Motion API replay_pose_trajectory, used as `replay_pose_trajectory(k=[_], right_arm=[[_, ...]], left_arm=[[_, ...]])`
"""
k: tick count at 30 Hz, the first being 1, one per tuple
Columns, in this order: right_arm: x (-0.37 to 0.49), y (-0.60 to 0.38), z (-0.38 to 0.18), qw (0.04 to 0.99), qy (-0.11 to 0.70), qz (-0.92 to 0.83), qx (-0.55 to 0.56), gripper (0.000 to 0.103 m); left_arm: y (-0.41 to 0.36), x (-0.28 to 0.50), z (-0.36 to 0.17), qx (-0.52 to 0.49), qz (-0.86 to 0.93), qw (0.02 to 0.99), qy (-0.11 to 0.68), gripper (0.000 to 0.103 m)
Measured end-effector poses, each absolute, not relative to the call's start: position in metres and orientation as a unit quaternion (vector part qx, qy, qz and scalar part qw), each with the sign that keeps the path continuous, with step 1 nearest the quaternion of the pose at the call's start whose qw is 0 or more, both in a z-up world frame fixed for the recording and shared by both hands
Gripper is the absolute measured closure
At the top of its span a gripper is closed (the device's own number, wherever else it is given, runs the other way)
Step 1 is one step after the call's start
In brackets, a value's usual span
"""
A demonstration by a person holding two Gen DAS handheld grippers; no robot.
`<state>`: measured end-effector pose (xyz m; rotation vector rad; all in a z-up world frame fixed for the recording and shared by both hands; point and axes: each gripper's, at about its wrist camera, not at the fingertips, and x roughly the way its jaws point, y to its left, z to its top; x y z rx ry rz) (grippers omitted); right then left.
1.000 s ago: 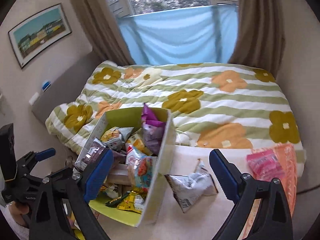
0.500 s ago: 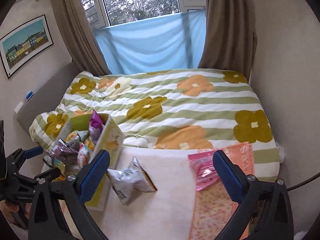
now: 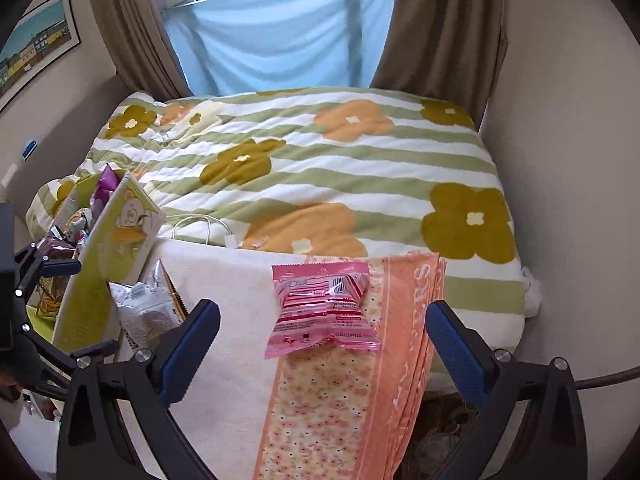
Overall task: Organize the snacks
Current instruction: 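Withdraw both tools from the box toward the last two snack bags, then grasp the white chip bag with left tool while right tool grasps pink striped bag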
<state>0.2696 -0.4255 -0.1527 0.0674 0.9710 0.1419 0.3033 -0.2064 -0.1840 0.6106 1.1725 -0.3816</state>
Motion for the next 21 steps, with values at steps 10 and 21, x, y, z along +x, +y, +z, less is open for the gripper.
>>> replay_pose_trajectory(k=[10,21], right_arm=[[0.309,-0.426,-0.219,0.843,0.529,0.084,0.046,0.000],[0.342,-0.414,-0.268,0.811,0.576,0.098,0.023,0.000]], left_arm=[[-0.217,0.333,-0.245,0.364,-0.161,0.703,0.590,0.005],[-0.216,0.349,-0.281,0.358,-0.154,0.679,0.623,0.023]])
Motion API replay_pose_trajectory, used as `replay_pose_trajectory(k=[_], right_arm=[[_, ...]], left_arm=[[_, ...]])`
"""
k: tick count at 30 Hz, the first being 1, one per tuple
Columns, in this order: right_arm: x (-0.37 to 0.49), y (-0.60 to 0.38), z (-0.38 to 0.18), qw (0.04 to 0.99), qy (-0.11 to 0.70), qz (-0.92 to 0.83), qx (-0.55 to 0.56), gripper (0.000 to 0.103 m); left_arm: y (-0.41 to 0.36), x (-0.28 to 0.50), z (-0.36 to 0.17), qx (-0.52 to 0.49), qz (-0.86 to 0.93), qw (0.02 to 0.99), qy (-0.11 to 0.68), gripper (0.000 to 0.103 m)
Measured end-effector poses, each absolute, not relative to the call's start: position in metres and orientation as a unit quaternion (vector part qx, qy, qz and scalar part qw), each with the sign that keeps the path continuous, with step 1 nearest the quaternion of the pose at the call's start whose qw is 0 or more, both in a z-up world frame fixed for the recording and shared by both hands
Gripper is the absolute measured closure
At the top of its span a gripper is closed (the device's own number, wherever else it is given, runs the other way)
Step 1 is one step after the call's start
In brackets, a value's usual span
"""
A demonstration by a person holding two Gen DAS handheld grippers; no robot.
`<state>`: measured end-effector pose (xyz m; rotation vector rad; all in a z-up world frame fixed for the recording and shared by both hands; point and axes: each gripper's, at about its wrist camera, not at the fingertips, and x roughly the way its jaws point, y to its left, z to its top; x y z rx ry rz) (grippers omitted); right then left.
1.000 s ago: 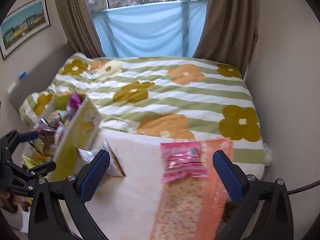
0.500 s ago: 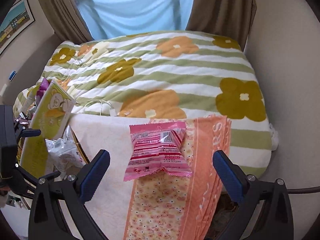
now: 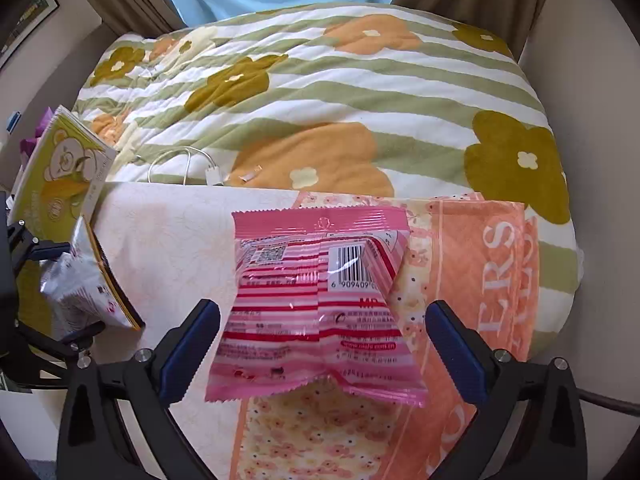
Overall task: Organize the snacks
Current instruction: 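Grasp the white chip bag with left tool while right tool grasps pink striped bag, then carry both bags over the box and open both tools to drop them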
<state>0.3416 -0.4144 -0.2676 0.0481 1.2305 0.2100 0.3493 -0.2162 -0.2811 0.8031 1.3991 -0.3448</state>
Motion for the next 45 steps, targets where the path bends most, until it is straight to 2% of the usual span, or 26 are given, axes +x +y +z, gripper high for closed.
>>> replay_pose_trajectory(k=[6,13,20,25,34,45], right_arm=[[0.351,-0.406,-0.279,0.806,0.583,0.103,-0.003,0.000],[0.356,-0.399,-0.290,0.800,0.588,0.113,-0.022,0.002],[0.351,-0.397,-0.289,0.801,0.585,0.125,-0.028,0.023],[0.342,-0.399,-0.280,0.808,0.577,0.120,-0.025,0.031],[0.316,-0.402,-0.218,0.838,0.534,0.109,-0.024,0.032],[0.282,-0.358,-0.129,0.881,0.449,0.144,-0.043,0.032]], left_arm=[[-0.217,0.351,-0.286,0.360,-0.150,0.674,0.627,0.037],[-0.216,0.351,-0.282,0.346,-0.147,0.681,0.629,0.043],[-0.222,0.345,-0.274,0.331,-0.151,0.693,0.622,0.044],[-0.227,0.339,-0.257,0.320,-0.153,0.710,0.608,0.044],[-0.223,0.321,-0.192,0.281,-0.143,0.764,0.563,0.044],[-0.154,0.298,-0.095,0.220,-0.088,0.836,0.494,0.044]])
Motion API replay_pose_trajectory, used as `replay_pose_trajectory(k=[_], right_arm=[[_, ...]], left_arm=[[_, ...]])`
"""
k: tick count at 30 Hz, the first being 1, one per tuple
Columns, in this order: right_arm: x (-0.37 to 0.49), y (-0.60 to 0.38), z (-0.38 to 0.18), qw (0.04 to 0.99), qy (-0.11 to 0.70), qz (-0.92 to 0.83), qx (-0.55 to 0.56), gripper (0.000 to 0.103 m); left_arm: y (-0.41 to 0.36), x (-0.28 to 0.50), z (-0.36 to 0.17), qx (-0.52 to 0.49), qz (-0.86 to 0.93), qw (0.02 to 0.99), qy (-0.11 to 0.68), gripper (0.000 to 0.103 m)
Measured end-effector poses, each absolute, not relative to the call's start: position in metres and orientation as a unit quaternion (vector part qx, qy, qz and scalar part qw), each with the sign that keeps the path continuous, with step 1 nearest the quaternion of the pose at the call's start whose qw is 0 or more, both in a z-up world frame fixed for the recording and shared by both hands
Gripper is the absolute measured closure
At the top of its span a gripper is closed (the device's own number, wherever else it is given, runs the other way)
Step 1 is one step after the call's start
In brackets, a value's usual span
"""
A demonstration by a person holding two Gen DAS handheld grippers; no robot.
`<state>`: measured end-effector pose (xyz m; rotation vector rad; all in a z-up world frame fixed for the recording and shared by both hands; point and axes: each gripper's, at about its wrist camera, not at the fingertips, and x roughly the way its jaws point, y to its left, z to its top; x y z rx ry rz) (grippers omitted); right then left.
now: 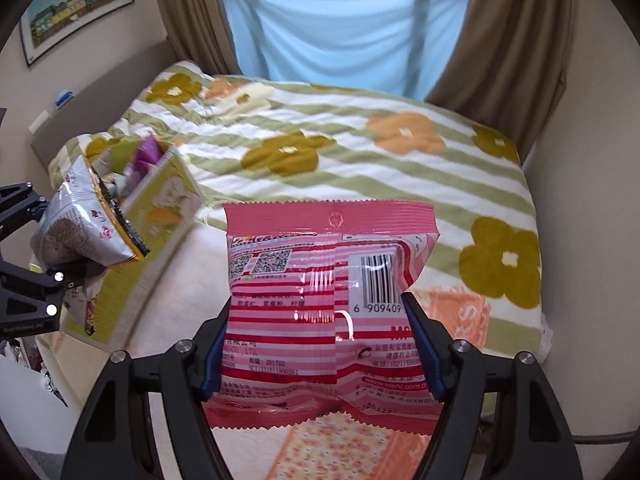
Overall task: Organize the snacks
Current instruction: 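Carry both bags over the box and open both tools to drop them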
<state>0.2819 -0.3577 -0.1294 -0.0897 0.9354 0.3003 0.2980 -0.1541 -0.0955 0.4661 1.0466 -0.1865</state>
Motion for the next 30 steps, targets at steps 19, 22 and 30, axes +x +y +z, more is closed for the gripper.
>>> replay_pose_trajectory(k=[19,22,30], right_arm=[[0.261,-0.147,-0.084,0.881,0.416,0.221,-0.040,0.032],[0.262,-0.133,-0.092,0.878,0.428,0.210,-0.042,0.032],[0.248,-0.119,-0.106,0.875,0.459,0.154,-0.013,0.032]], left_arm=[[0.032,0.335,-0.050,0.112,-0.091,0.871,0.470,0.044],[0.043,0.346,-0.059,0.106,-0.115,0.863,0.481,0.044],[0.069,0.351,-0.069,0.099,-0.147,0.865,0.470,0.000]])
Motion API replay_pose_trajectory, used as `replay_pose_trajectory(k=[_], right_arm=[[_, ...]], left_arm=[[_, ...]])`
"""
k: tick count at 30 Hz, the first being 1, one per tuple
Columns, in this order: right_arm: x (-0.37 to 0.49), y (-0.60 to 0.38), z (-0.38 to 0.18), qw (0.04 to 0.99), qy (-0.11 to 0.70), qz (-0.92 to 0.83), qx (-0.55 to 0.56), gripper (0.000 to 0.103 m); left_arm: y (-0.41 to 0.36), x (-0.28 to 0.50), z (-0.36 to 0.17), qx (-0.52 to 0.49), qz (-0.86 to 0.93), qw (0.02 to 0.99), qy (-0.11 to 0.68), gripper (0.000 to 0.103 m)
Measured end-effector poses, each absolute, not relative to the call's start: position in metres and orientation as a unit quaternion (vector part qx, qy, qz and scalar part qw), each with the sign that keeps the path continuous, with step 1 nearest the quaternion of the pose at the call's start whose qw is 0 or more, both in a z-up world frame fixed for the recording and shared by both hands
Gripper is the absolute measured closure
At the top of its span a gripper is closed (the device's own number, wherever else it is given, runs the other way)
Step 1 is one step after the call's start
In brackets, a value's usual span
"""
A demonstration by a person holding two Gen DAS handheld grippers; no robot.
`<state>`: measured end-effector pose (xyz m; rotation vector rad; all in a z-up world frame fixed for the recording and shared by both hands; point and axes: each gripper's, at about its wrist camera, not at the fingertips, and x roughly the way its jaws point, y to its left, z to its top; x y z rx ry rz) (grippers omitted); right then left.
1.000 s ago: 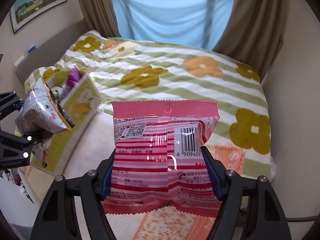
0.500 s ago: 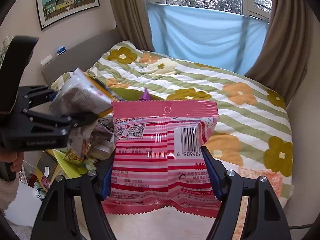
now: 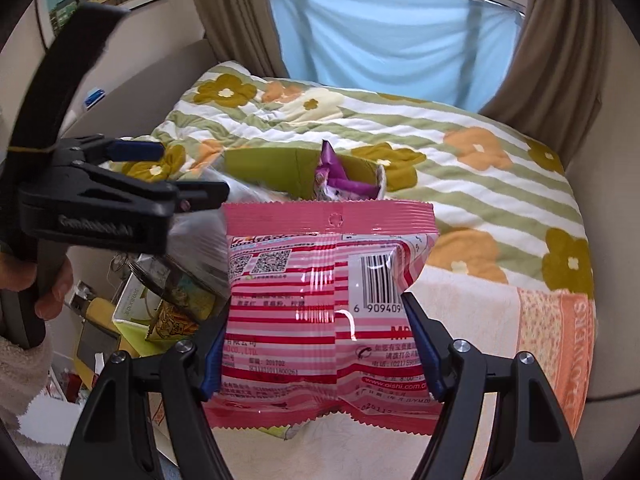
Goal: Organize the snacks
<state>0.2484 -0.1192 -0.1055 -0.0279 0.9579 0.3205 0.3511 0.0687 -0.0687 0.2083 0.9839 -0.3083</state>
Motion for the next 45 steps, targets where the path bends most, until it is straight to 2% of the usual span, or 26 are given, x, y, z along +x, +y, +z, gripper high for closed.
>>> replay_pose_trajectory(k=[8,21,22,23,25,35,45], right_arm=[[0.233,-0.109,-0.115,0.867,0.477,0.141,0.010,0.032],[0.232,-0.050,-0.112,0.889,0.409,0.203,0.029,0.030],[0.232,-0.046,-0.116,0.889,0.410,0.201,0.025,0.027],[0.231,-0.041,-0.120,0.892,0.408,0.195,0.019,0.015],[0.228,-0.039,-0.123,0.896,0.402,0.186,0.011,0.001],[0.210,-0.053,-0.124,0.901,0.403,0.161,-0.001,0.001],[0.169,-0.091,-0.081,0.921,0.362,0.144,0.021,0.001]], left_arm=[[0.114,0.313,-0.061,0.077,-0.095,0.885,0.449,0.000],[0.179,0.265,-0.067,0.019,-0.022,0.892,0.451,0.000],[0.180,0.263,-0.070,0.019,-0.024,0.891,0.454,0.000],[0.181,0.261,-0.074,0.019,-0.027,0.889,0.456,0.000],[0.182,0.257,-0.081,0.022,-0.031,0.887,0.460,0.000],[0.182,0.242,-0.099,0.012,-0.042,0.878,0.476,0.000],[0.149,0.188,-0.055,0.019,-0.040,0.904,0.424,0.000]])
